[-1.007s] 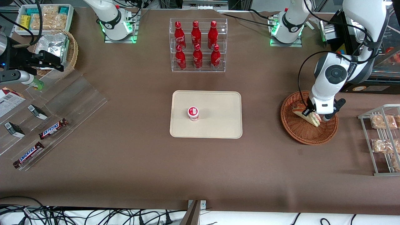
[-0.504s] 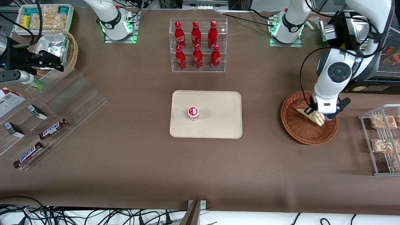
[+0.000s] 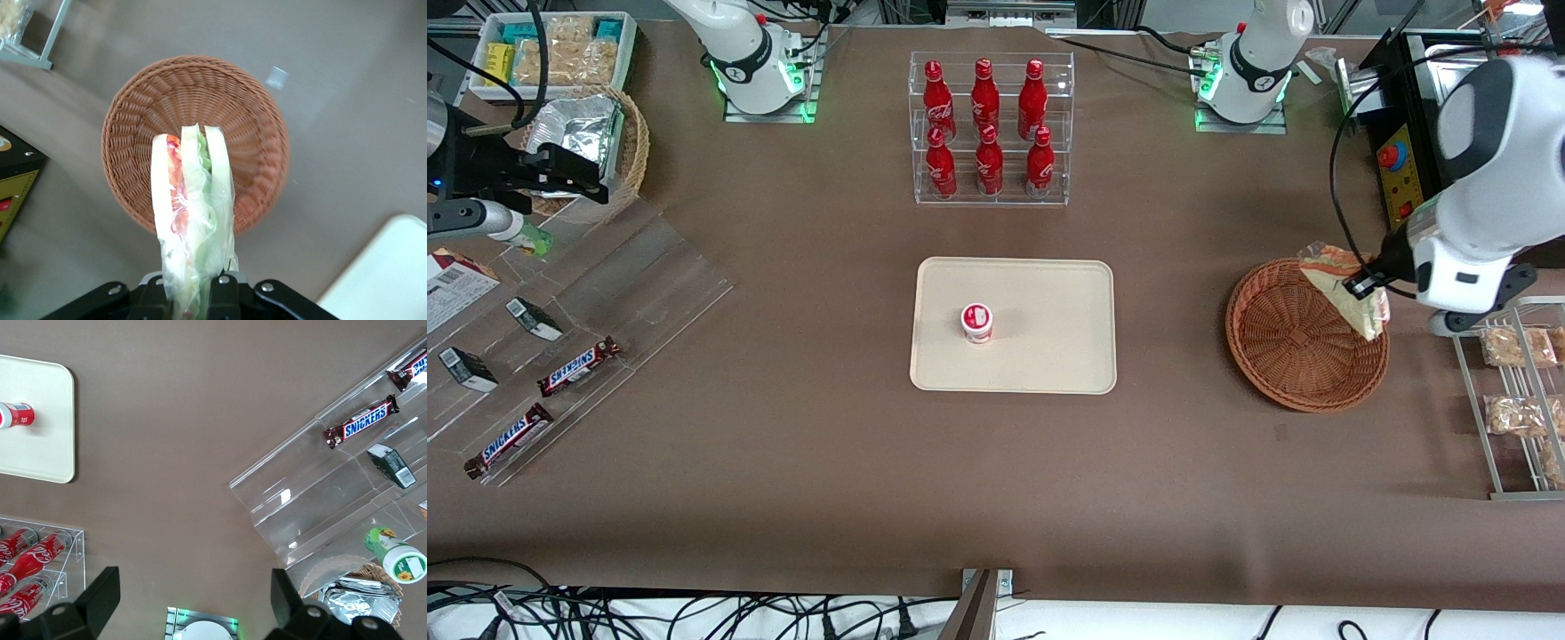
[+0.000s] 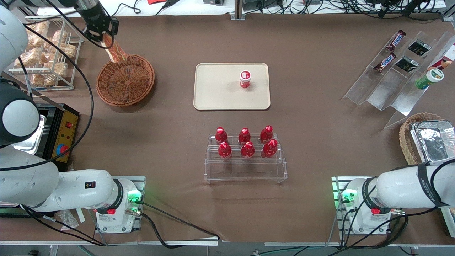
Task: Place sandwich from basket to tray
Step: 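Close the left gripper on the sandwich and lift it from the basket, then carry the held sandwich with the left gripper over the cream tray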
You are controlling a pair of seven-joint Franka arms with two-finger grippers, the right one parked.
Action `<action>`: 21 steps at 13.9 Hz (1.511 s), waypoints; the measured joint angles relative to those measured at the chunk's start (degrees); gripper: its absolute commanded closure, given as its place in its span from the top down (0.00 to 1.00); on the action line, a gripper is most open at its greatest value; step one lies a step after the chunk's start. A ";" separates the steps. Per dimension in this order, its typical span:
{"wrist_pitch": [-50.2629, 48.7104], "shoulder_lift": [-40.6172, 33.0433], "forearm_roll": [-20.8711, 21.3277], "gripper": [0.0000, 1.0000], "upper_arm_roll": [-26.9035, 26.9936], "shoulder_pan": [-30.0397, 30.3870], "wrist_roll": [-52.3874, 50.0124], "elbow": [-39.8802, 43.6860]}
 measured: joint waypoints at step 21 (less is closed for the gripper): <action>14.27 18.03 5.93 0.00 -21.99 -12.48 4.41 4.60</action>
